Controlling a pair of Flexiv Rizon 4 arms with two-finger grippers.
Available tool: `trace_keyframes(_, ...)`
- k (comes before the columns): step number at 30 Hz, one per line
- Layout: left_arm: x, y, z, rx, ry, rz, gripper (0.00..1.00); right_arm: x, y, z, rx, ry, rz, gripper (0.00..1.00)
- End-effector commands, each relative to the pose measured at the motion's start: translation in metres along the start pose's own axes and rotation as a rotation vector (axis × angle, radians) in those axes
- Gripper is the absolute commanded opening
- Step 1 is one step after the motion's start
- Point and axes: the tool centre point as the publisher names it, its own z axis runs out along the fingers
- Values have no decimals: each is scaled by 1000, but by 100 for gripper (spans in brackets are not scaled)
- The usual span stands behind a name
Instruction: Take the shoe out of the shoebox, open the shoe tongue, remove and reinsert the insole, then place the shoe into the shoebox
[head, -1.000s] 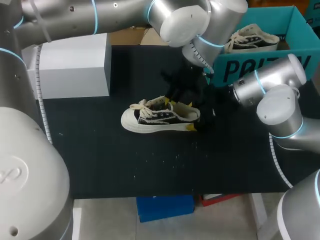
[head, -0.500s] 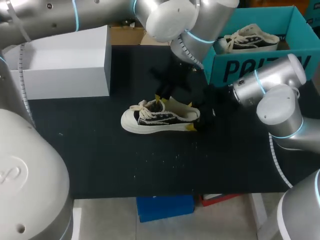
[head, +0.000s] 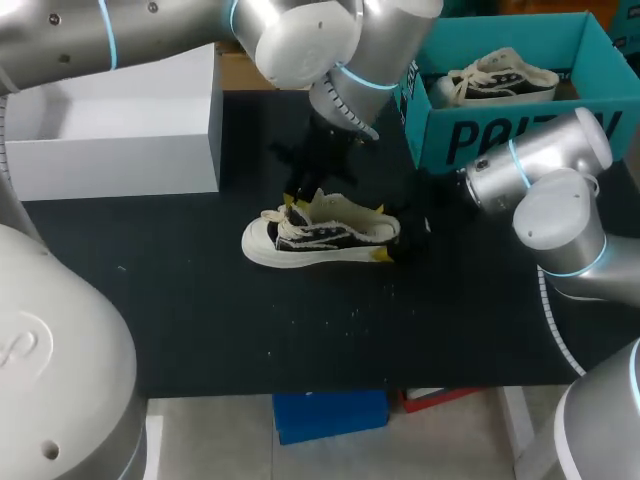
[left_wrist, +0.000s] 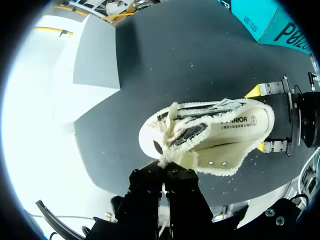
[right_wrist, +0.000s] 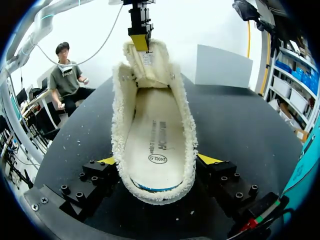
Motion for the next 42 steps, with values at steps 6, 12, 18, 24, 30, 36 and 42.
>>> trace_keyframes(6,-16,10,18,-17,72,-17,0,-1,-1,3,1,0,2,0)
trace_keyframes(12,-23,12,27,-29,81,-34,0,-1,-1,3,1,0,2,0)
trace_keyframes(18,-25,12,33,-42,96,-35,0,-1,-1,3,1,0,2,0)
trace_keyframes(24,-28,14,39,-50,111,-42,0,-1,-1,3,1,0,2,0)
trace_keyframes(30,-32,16,46,-61,125,-53,0,-1,-1,3,1,0,2,0)
trace_keyframes(36,-34,17,51,-69,136,-55,0,-1,-1,3,1,0,2,0)
trace_keyframes(42,-37,16,51,-63,174,-42,100,-1,-1,3,1,0,2,0)
